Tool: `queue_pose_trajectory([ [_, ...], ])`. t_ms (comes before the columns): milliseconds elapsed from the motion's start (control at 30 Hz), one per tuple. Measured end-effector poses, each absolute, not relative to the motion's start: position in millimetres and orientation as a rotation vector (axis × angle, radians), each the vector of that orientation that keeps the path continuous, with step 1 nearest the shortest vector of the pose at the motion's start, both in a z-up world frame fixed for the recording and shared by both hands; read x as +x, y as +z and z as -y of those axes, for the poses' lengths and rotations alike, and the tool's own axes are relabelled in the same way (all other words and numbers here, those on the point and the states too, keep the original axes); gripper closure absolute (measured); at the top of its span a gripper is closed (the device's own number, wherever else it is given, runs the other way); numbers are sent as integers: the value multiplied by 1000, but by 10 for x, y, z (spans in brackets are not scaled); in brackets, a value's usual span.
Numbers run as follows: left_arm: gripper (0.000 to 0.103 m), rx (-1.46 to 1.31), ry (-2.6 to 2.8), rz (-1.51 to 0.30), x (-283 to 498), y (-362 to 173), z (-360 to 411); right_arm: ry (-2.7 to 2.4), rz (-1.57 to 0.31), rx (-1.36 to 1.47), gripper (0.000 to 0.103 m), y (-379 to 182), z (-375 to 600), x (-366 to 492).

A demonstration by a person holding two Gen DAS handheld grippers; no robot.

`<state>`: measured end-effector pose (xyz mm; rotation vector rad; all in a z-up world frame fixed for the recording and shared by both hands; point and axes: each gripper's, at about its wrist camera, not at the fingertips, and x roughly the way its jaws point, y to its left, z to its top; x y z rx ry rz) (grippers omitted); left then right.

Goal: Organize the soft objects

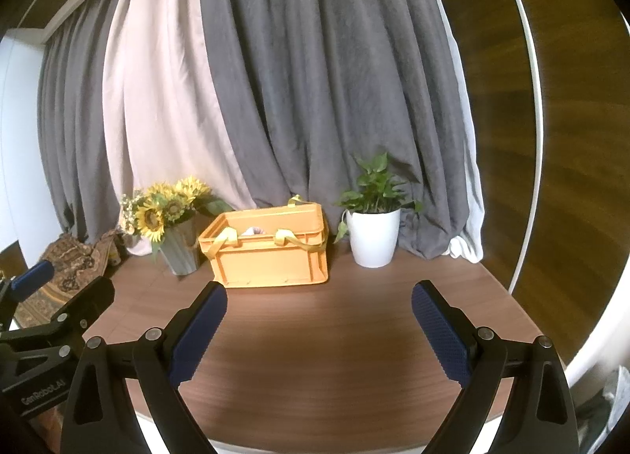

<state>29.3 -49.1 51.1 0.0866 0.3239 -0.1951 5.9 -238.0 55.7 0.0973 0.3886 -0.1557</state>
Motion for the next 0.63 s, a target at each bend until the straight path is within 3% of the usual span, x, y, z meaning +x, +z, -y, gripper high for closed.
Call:
queue_pose_trajectory([
  [633,0,75,-196,-335,281,505,509,-157,-388,98,7,547,2387,44],
])
